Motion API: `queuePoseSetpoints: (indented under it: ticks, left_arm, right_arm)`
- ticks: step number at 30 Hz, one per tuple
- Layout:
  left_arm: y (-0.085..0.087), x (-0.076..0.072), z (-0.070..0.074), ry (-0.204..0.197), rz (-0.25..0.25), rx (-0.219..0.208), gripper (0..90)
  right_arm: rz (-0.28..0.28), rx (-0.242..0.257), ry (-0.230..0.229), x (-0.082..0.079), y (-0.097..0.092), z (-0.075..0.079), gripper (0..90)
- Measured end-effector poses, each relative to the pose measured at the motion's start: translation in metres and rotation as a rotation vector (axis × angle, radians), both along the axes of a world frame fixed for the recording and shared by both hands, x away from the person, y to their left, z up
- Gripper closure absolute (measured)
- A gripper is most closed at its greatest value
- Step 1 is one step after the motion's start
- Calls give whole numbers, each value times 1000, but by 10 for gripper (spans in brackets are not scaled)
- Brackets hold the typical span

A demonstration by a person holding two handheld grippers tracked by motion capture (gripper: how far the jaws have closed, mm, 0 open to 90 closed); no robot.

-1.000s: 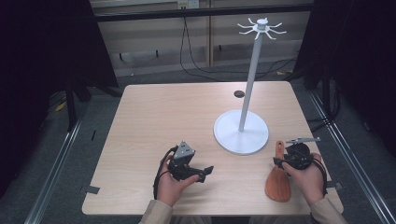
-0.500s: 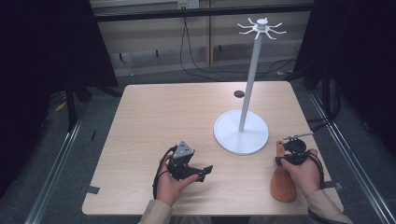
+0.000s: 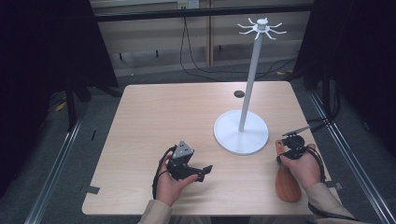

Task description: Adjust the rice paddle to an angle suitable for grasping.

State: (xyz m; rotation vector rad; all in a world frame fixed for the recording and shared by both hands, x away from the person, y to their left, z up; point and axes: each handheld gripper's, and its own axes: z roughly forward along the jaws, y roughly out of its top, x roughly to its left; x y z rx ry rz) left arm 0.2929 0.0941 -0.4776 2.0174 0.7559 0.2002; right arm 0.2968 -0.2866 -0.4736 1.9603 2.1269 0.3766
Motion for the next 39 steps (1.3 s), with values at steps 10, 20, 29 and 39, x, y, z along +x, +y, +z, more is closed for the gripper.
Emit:
queuePoseSetpoints:
  ticks: [10,20,29,39]
  left_arm:
    - [1,-1,0,-2,4,11,72]
    - [1,-1,1,-8,4,-5,71]
    - [1,0,-1,-6,3,2,66]
    - [1,0,-1,-6,3,3,65]
  right_arm:
    - [-38,-6,41,7,2,2,667]
    - [-36,56,24,5,-7,2,669]
    - [-28,143,-143,-8,-21,6,669]
    - [-2,245,-340,-21,-22,23,669]
